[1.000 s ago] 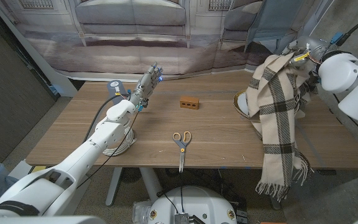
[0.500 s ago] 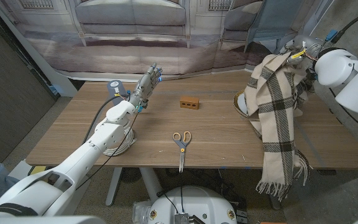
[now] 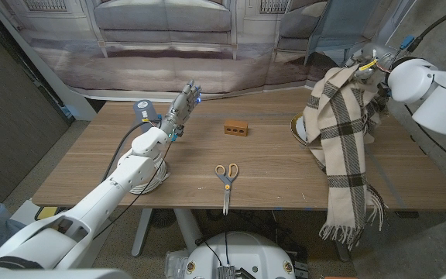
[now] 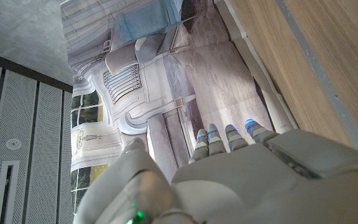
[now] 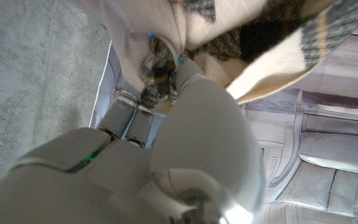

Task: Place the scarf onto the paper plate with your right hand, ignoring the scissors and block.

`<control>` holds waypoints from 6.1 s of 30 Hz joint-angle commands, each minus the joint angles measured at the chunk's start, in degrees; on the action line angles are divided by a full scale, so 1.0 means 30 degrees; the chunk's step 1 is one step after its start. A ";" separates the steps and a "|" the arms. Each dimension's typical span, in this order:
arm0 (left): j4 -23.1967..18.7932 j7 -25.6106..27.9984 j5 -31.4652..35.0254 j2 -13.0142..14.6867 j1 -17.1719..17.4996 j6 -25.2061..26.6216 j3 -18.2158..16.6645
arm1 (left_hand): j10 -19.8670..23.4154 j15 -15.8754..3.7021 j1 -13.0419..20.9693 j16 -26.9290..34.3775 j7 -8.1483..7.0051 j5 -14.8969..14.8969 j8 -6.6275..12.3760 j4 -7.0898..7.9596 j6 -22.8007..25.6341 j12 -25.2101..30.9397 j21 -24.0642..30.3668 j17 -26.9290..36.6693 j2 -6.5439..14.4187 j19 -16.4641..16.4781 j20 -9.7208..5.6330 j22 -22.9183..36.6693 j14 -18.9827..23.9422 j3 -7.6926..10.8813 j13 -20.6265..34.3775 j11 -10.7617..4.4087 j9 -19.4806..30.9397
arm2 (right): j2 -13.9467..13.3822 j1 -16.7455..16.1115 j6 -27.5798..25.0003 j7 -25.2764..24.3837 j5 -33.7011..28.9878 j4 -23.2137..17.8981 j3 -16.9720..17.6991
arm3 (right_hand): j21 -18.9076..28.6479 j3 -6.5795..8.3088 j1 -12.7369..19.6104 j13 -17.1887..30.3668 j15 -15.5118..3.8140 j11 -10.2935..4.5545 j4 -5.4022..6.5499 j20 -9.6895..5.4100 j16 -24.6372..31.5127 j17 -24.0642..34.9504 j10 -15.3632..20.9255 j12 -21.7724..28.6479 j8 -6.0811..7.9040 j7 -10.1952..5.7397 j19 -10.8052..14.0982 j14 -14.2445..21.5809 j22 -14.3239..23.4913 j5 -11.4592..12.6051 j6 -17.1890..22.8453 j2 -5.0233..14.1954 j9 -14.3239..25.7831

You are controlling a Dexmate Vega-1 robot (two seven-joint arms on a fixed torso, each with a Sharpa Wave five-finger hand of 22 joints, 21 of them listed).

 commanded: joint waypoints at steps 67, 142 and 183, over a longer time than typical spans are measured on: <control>-0.0068 -0.0211 0.0031 0.0266 -0.0121 -0.0155 -0.0173 | -0.0044 -0.0167 0.0427 0.0041 0.0306 0.0013 -0.0142 -0.0190 -0.0195 0.0002 0.0239 0.0059 0.0246 0.0802 -0.2562 0.0006 0.0110 -0.0454 0.0090 -0.0007 0.0047 | 0.4050 0.5357 0.0350 0.2614 -0.2103 0.5779 -0.5882 | 0.0422 0.0938 0.0547 0.0884 -0.4229 -0.0036 0.0565 -0.2799 -0.0329 0.0405 0.0441 -0.0512 -0.0133 -0.0145 -0.0019 0.2600 -0.0349 0.0141 0.0117 0.0902 0.0049; -0.2790 0.0923 0.0020 0.1439 0.1302 0.0716 -0.0643 | -0.0021 -0.0129 0.0621 0.0023 0.0236 0.0012 -0.0076 -0.0240 -0.0055 0.0017 0.0051 0.0064 0.0353 0.0645 -0.2172 0.0009 0.0072 -0.0726 0.0080 0.0013 0.0042 | 0.8632 0.5334 0.4276 0.2377 -0.6072 1.2347 -0.9185 | 0.0723 0.0813 0.0533 0.1247 -0.4265 -0.0009 0.0527 -0.2797 -0.0505 0.0355 0.0549 -0.1111 -0.0299 -0.0118 0.0046 0.2823 -0.0779 0.0074 0.0195 0.0925 0.0011; -0.3826 0.1635 0.0255 0.1876 0.1851 0.1164 -0.0756 | 0.0016 -0.0070 0.0687 0.0035 0.0278 0.0011 -0.0060 -0.0237 0.0011 0.0034 0.0010 0.0068 0.0431 0.0574 -0.2010 0.0016 0.0081 -0.0868 0.0081 0.0042 0.0041 | 1.0425 0.6184 0.6183 0.2567 -0.7239 1.6269 -1.0169 | 0.0746 0.0744 0.0399 0.1412 -0.4252 -0.0229 0.0607 -0.2763 -0.1133 -0.0165 0.0497 -0.1561 -0.0603 -0.0309 -0.0462 0.2382 -0.1075 0.0101 0.0265 0.0981 -0.0327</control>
